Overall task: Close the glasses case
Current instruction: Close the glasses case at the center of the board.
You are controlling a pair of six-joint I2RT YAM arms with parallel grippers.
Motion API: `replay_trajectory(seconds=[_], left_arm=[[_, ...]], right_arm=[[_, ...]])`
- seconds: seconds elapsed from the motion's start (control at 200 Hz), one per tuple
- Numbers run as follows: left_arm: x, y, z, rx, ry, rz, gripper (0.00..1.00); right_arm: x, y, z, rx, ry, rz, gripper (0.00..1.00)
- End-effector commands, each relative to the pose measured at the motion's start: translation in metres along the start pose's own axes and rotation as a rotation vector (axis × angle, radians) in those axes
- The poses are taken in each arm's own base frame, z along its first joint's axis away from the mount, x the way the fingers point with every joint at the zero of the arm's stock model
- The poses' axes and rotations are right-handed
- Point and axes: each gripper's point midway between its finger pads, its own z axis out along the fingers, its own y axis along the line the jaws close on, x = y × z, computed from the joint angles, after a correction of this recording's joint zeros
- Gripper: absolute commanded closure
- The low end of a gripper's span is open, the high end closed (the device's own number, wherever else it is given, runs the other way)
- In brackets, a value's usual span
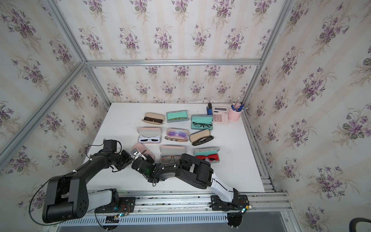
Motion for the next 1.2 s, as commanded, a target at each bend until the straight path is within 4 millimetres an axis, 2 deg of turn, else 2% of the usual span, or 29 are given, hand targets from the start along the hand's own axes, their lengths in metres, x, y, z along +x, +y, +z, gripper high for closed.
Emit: replay_trajectory(seconds=[0.0, 0.28, 0.644, 0.884, 1.194], left_arm=[[-0.002, -0.002, 0.000, 0.008, -0.005, 0.017, 0.79], [0.000, -0.007, -0.001, 0.039, -0.005, 0.027, 0.78], [0.005, -0.005, -0.004, 0.053, -0.007, 0.037, 0.78], [0.008, -0.003, -0.007, 0.044, -0.012, 0.052, 0.78], [0.015, 0.004, -0.002, 0.005, -0.008, 0.078, 0.77]], right_arm=[[0.135, 0.007, -0.027, -0.132, 0.508, -0.141, 0.67], [0.141, -0.004, -0.034, -0.114, 0.538, -0.248, 0.65], [0.157, -0.044, -0.042, 0.048, 0.614, -0.413, 0.66], [0.151, -0.059, -0.049, 0.092, 0.601, -0.429, 0.65], [0.154, -0.084, -0.053, 0.145, 0.619, -0.432, 0.65]])
